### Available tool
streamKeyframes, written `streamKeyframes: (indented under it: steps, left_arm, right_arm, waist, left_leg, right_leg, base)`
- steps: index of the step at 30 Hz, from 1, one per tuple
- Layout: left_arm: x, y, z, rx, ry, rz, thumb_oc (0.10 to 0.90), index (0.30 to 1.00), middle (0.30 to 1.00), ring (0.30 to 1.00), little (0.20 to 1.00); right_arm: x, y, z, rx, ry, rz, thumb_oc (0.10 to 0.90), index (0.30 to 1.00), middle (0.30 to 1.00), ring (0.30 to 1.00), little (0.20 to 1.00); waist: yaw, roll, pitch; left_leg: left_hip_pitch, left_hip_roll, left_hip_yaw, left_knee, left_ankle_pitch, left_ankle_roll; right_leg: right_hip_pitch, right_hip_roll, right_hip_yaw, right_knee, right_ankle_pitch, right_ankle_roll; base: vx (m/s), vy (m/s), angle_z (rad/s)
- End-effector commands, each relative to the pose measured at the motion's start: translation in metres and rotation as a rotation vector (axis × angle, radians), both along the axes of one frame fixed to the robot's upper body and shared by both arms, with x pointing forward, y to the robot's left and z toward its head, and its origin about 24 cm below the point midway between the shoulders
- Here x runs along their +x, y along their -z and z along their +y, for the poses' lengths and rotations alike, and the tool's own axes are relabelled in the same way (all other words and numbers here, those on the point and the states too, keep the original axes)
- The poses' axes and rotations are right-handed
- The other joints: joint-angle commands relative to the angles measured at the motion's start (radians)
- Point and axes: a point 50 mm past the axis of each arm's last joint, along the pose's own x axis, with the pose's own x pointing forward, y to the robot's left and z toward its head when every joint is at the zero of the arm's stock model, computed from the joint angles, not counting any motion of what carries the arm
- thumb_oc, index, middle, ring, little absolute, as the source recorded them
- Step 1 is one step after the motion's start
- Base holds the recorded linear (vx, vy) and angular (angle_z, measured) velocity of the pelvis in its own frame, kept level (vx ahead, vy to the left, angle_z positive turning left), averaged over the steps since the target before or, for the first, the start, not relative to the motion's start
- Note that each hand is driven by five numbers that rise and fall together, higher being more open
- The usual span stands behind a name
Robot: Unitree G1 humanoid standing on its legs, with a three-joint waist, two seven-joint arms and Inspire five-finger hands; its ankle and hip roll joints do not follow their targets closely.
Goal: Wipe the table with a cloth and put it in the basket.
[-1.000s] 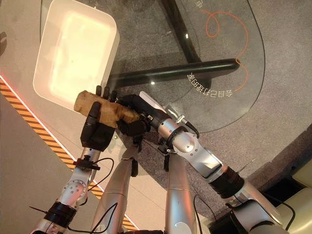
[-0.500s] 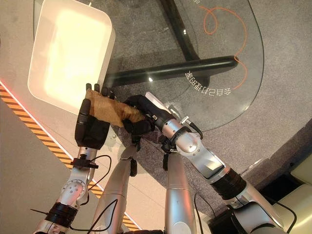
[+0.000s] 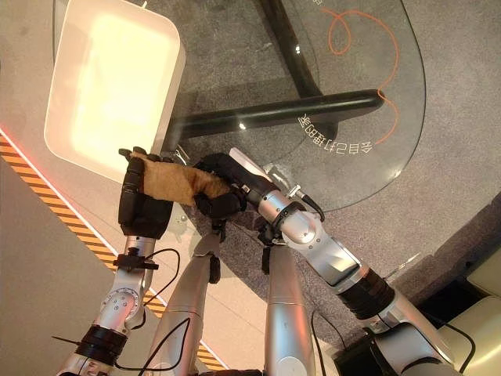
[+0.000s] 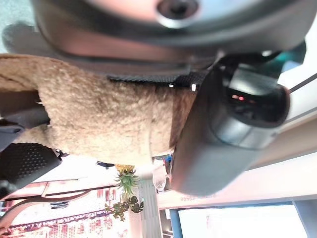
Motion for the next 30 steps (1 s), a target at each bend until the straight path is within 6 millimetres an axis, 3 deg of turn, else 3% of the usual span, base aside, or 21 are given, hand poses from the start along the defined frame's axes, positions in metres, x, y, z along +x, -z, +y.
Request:
streamKeyframes:
  steps: [1, 10, 23, 24, 25, 30]
  left_arm:
    - [-0.008, -0.062, 0.009, 0.068, -0.054, -0.341, 0.1, 0.3, 0.3, 0.3, 0.2]
    - [-0.006, -0.061, 0.0, 0.221, -0.071, -0.302, 0.1, 0.3, 0.3, 0.3, 0.2]
    - [-0.005, -0.06, -0.004, 0.188, -0.059, -0.284, 0.1, 0.3, 0.3, 0.3, 0.2]
    - [-0.005, -0.06, -0.004, 0.183, -0.061, -0.283, 0.1, 0.3, 0.3, 0.3, 0.2]
    - [-0.005, -0.06, -0.004, 0.18, -0.061, -0.282, 0.1, 0.3, 0.3, 0.3, 0.2]
    - [-0.005, -0.058, 0.0, 0.159, -0.079, -0.279, 0.1, 0.3, 0.3, 0.3, 0.2]
  right_arm:
    - [-0.015, -0.016, 0.013, 0.018, -0.105, -0.093, 0.1, 0.3, 0.3, 0.3, 0.2]
    - [-0.017, -0.019, 0.019, 0.021, -0.141, -0.102, 0.1, 0.3, 0.3, 0.3, 0.2]
    - [-0.015, -0.015, 0.018, 0.048, -0.11, -0.095, 0.1, 0.3, 0.3, 0.3, 0.2]
    - [-0.015, -0.015, 0.018, 0.056, -0.105, -0.096, 0.232, 0.413, 0.413, 0.413, 0.332]
    - [-0.015, -0.015, 0.018, 0.061, -0.099, -0.097, 0.8, 0.9, 0.9, 0.9, 0.9]
    - [-0.012, -0.015, 0.014, 0.102, -0.052, -0.105, 0.8, 0.9, 0.9, 0.9, 0.9]
  waist:
    - [0.02, 0.013, -0.027]
    - [0.019, 0.018, -0.027]
    - [0.019, 0.016, -0.027]
    - [0.019, 0.015, -0.027]
    - [0.019, 0.015, -0.027]
    - [0.017, 0.012, -0.027]
  left_leg:
    - [0.017, -0.002, 0.022, 0.027, -0.037, 0.009]
    - [0.018, -0.006, 0.022, 0.028, -0.037, 0.013]
    - [0.019, -0.013, 0.019, 0.028, -0.04, 0.019]
    - [0.02, -0.013, 0.019, 0.026, -0.039, 0.018]
    - [0.019, -0.013, 0.019, 0.027, -0.04, 0.018]
    - [0.02, -0.014, 0.018, 0.028, -0.041, 0.02]
  right_leg:
    - [0.007, 0.054, 0.052, -0.106, 0.096, 0.012]
    - [0.008, 0.051, 0.052, -0.112, 0.101, 0.012]
    - [0.008, 0.054, 0.055, -0.118, 0.107, 0.015]
    - [0.009, 0.055, 0.056, -0.121, 0.107, 0.014]
    - [0.008, 0.055, 0.056, -0.119, 0.107, 0.014]
    - [0.006, 0.06, 0.057, -0.114, 0.106, 0.013]
  base:
    - [0.0, 0.0, 0.0]
    - [0.0, 0.0, 0.0]
    - [0.0, 0.0, 0.0]
    - [0.0, 0.0, 0.0]
    - [0.0, 0.0, 0.0]
    - [0.0, 0.0, 0.0]
